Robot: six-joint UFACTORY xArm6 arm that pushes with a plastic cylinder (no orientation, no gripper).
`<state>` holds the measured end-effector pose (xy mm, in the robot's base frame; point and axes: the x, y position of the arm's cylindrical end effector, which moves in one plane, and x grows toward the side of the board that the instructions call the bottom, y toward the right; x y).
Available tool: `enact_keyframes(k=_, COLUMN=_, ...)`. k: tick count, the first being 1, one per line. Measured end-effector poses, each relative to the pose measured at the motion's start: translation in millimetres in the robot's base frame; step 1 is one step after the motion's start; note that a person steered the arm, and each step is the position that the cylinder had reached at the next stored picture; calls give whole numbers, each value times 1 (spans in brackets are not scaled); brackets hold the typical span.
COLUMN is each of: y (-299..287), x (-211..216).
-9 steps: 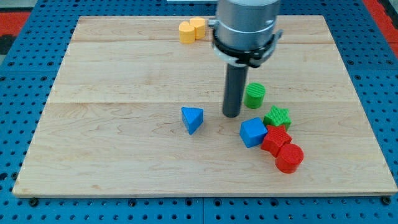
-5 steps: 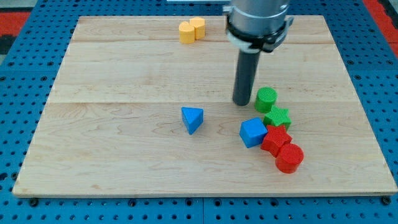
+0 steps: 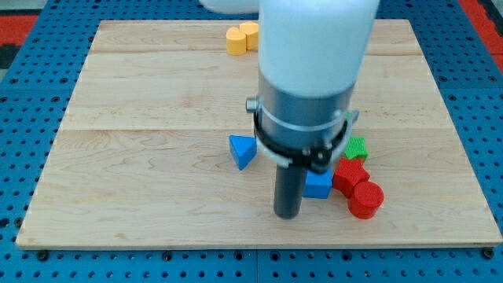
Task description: Place the green circle and blue cube to the top of the green star
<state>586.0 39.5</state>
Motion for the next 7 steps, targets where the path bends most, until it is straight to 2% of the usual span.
enact_keyframes(k=1, y=18, x=6)
enact_keyframes(k=2, y=43, x=-12)
enact_keyframes(k=4, y=2, x=-81)
enact_keyframes(k=5, y=2, x=-74)
enact_keyframes(k=6, y=-9, x=-15)
enact_keyframes(k=7, y=-3, x=-22)
